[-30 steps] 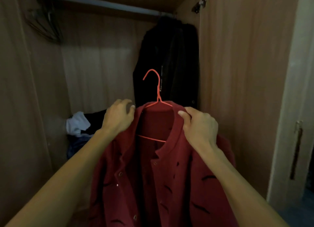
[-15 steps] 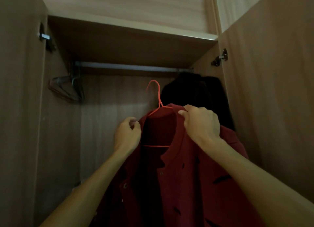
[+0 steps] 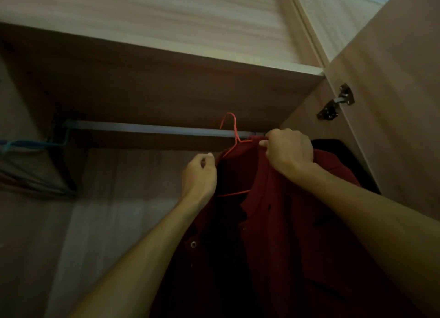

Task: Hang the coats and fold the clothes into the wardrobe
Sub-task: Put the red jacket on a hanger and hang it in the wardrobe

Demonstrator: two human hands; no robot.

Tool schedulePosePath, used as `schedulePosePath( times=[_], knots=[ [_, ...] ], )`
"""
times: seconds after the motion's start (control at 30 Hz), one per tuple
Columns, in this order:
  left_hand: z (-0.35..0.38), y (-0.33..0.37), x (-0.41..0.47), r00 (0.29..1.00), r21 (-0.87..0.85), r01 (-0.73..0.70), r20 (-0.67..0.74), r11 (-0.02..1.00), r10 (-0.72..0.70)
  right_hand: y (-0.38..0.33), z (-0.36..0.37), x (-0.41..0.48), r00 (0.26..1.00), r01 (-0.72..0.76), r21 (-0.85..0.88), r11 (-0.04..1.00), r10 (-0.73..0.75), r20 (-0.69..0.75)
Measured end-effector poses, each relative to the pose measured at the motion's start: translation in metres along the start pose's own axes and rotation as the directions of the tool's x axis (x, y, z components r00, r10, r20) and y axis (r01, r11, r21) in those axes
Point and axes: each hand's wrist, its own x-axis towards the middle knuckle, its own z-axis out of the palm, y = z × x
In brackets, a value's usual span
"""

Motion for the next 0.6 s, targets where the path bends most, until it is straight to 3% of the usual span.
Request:
schedulePosePath(
  times=[0.1,0.23,0.37,0.6],
  knots=[
    [0.023,-0.013,0.026,0.998,0.007,-0.021,0.065,1.0,0.02,0.007,0.031,0.031,1.0,-0.006,-0.026,1.0,0.006,0.006],
    [0.042,-0.037,0.052,0.964,0.222,-0.231,0.184,0.947,0.192,0.005,0.064,0.061,1.0,0.018,-0.102,0.995,-0.019,-0.01],
    [0.05,-0.063,0.078,0.929,0.321,-0.342,0.26,0.883,0.265,0.001,0.092,0.087,0.999,0.021,-0.199,0.98,-0.03,-0.041],
    [0.052,-0.09,0.1,0.878,0.295,-0.468,0.257,0.833,0.403,0.008,0.117,0.108,0.997,-0.034,-0.302,0.953,0.013,-0.072]
  ],
)
